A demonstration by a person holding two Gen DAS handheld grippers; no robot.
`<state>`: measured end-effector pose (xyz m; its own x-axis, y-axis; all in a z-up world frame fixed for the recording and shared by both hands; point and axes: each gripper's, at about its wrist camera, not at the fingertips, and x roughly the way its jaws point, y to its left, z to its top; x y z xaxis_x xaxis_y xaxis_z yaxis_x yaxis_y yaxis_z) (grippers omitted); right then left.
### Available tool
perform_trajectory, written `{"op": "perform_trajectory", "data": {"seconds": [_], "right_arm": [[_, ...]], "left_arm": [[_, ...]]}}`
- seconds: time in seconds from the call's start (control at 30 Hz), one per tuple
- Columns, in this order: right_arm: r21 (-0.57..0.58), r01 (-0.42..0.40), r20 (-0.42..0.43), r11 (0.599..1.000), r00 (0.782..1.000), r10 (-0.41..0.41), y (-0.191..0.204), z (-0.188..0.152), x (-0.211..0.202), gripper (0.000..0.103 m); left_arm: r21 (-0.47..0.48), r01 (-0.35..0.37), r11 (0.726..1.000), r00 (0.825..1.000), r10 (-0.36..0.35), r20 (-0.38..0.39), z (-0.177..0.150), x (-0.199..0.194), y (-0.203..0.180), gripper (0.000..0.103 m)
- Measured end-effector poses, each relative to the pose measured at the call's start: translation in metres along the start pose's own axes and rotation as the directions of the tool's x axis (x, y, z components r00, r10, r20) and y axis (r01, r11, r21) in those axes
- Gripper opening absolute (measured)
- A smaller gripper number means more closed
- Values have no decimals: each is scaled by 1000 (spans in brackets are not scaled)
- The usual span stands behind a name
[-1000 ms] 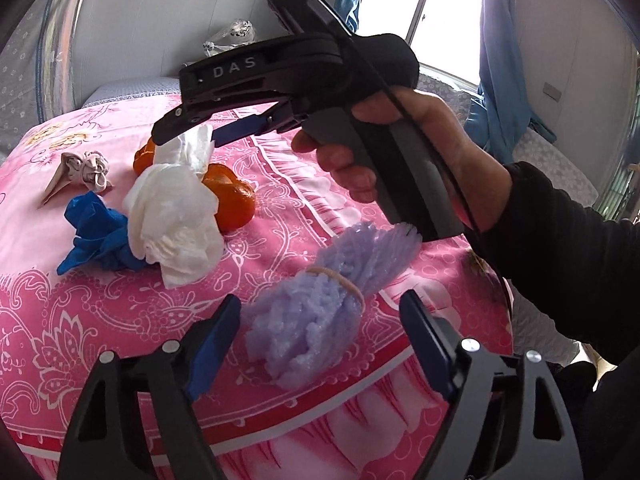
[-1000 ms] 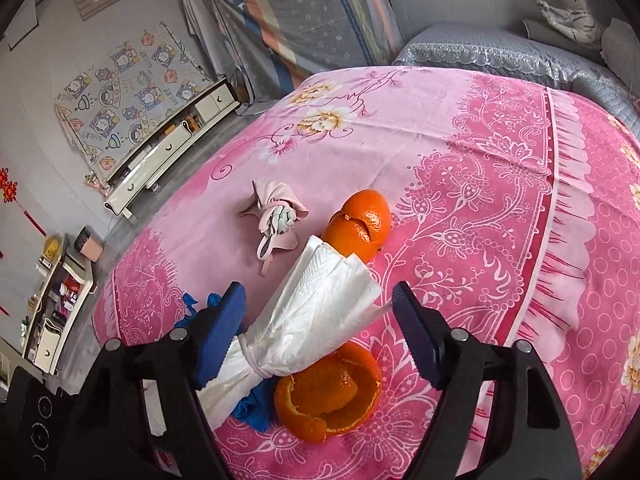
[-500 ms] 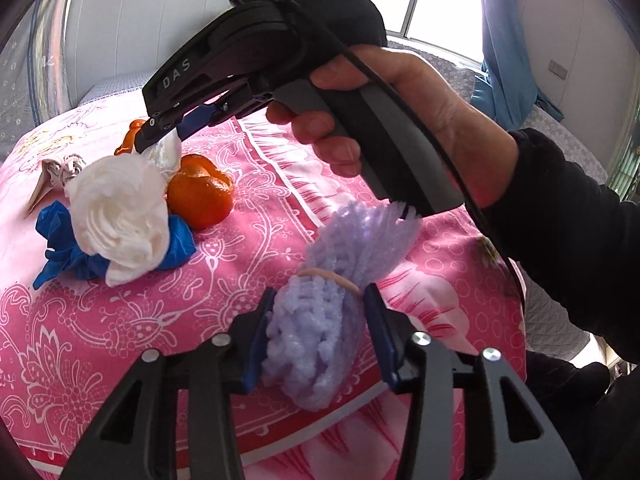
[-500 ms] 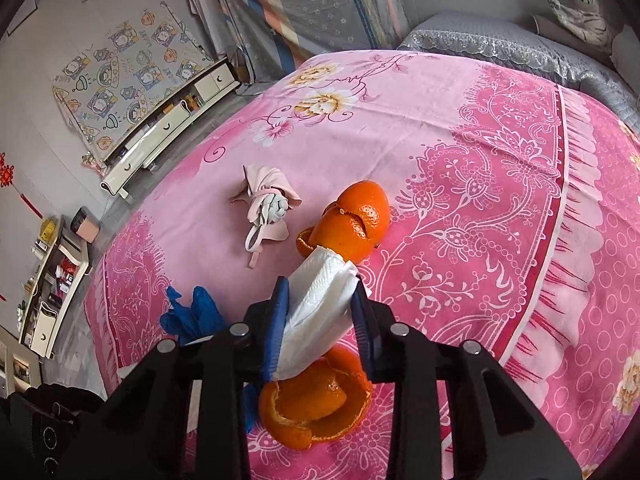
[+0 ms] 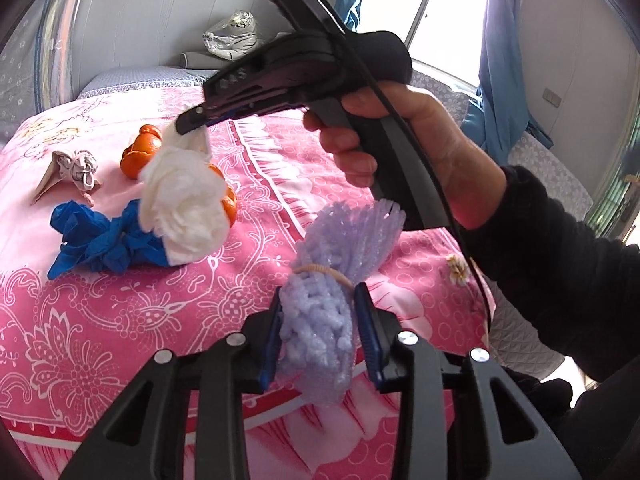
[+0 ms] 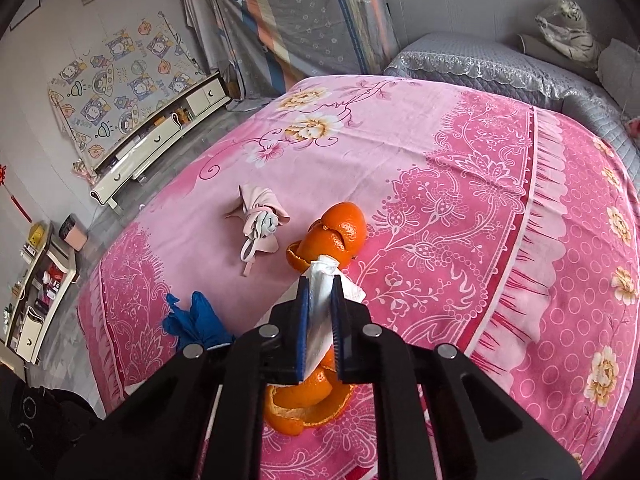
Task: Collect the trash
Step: 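Carry the tissue in the right tool while the left tool carries the bubble wrap to the bin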
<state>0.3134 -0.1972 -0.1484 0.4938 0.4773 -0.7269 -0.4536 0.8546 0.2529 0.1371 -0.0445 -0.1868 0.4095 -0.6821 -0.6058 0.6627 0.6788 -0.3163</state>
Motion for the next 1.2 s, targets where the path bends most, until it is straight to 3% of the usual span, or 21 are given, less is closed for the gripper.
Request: {"op": "perform_trajectory", "data": {"seconds": [0.33, 0.7, 0.93, 1.2], "right_arm": [[64, 72, 39, 995, 996, -75, -32, -11, -24, 9], [123, 172, 84, 977, 980, -183, -71, -30, -58, 9], [200, 189, 184, 961, 956, -227, -98, -35, -102, 8], [241, 205, 265, 949, 927, -267, -112, -41, -151, 8]], "left_arm": [[-24, 28, 999, 998, -26, 64, -5, -42, -6, 32], [-31, -7, 1000, 994, 10, 108, 0, -60, -10, 32], [-32, -7, 999, 992, 11, 124, 7, -62, -19, 32], [-57, -74, 996, 983, 83, 165, 27, -65, -25, 32]]}}
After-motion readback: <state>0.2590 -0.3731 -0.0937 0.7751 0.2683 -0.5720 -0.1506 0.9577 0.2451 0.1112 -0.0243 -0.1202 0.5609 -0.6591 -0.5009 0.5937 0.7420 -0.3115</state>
